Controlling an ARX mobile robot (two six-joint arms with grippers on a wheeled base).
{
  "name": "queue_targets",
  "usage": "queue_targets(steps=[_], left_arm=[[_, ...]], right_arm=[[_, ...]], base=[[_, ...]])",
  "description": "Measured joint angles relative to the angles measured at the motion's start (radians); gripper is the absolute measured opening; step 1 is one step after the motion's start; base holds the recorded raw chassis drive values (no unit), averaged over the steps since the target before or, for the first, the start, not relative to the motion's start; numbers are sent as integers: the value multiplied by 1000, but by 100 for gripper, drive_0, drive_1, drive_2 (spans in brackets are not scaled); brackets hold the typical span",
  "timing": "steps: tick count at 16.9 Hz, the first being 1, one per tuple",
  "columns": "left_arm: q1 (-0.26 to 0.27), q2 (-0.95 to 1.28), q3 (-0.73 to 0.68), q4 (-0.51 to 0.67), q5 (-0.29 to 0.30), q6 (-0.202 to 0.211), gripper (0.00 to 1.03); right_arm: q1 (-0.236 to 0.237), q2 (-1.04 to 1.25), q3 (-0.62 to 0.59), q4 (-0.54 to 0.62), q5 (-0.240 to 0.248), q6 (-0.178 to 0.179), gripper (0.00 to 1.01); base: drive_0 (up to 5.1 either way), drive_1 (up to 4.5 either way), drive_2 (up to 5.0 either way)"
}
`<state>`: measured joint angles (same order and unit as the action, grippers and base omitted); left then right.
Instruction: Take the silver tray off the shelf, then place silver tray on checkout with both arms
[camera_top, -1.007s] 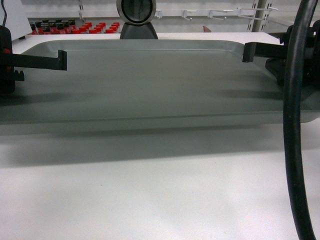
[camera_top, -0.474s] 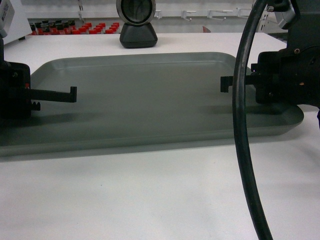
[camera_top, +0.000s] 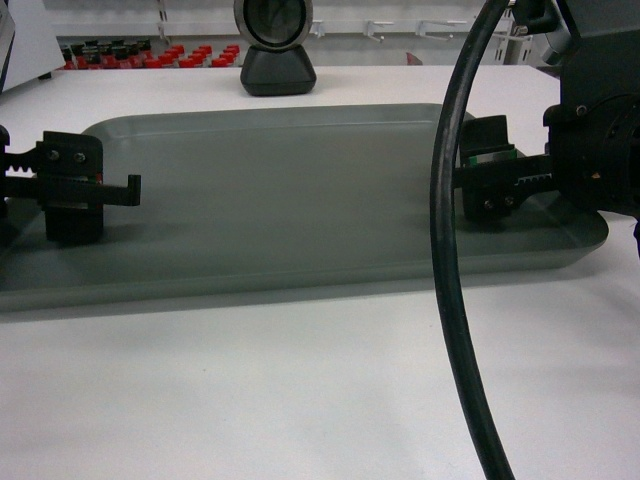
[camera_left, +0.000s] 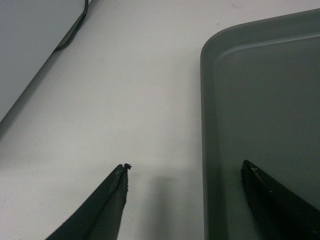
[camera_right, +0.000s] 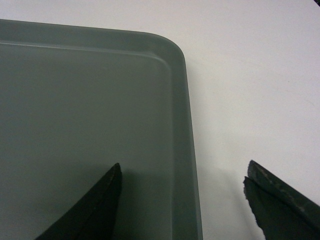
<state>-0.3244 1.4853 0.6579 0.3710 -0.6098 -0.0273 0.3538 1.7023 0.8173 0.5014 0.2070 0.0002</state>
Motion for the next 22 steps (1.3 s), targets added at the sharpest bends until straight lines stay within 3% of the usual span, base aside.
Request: queue_targets(steps=[1,2,3,7,9,11,12,14,16,20,21,22], left_arm=[[0,-2,1,0,3,-3,79],[5,-11,2,-5,21,-16,95],[7,-16,2,-5,32,-18,100],[17,-95,18,16,64,-52,98],[34,-171,45,38,65,-84,98],[56,-248,51,18,78,-160,98],[62,-283,53,-2,86,-206,98],[50,-365,60,-32,81,-242,98],[17,-453,63,-53,55,-242,98],[-57,-581,60,-101,-50,-201,98],[-71,-600,60,-111,-72,-184,98],[-82,-608,60,-113,-88,-170,98]], right_arm=[[0,0,0,-3,-1,9,87],[-1,-5,2,-15,-6,35,100],[-2,-10,5,-31,-14,51,98],[-17,-58,11,-113,-56,131,98],[-45,-117,15,-118,-85,219,98],[-81,-209,23,-108,-104,299,98],[-90,-245,23,-90,-117,315,98],[-100,-338,3,-60,-145,330,98],[-99,-436,-16,-77,-152,332,98],[-64,-640,-74,-121,-128,309,98],[-51,-671,-85,-132,-117,303,98],[-34,-700,-89,-193,-31,252,92]], base=[[0,0,0],[0,0,0],[0,0,0],[0,0,0],[0,0,0],[0,0,0],[0,0,0],[0,0,0],[0,0,0],[0,0,0],[0,0,0],[0,0,0]])
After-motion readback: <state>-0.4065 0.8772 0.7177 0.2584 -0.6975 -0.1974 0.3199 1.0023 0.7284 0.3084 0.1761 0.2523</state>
